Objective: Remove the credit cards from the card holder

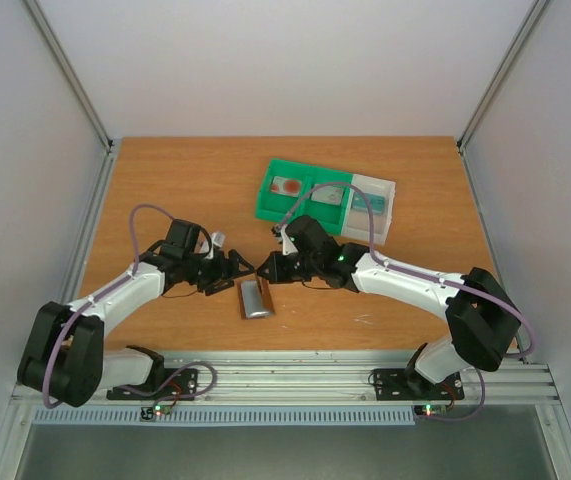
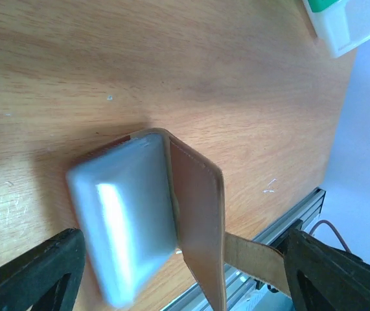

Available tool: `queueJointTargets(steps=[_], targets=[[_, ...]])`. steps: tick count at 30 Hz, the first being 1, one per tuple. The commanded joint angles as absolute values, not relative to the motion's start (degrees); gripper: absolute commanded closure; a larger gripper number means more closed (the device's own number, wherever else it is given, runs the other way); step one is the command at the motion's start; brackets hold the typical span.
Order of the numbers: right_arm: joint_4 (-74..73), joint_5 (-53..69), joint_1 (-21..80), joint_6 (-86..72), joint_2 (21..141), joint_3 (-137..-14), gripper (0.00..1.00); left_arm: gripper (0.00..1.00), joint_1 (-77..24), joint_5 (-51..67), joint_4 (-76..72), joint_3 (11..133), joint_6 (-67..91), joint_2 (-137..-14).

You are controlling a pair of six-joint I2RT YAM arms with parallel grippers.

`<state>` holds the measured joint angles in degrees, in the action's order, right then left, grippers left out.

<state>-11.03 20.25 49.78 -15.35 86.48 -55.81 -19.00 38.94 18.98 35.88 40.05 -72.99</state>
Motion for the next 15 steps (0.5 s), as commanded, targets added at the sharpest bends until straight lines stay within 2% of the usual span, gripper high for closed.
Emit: queueJointTargets(steps=[1,15], targets=[[-8.0,21.6,49.8,-16.5,86.7,-55.7,0.99,0.16,-19.2,39.8,17.3,34.7,38.4,-73.7],[-20.7,2.3,47.4,-13.8,81.0,-45.0,0.99,0.38,-19.2,32.0,22.2,35.0,35.3,-77.5]])
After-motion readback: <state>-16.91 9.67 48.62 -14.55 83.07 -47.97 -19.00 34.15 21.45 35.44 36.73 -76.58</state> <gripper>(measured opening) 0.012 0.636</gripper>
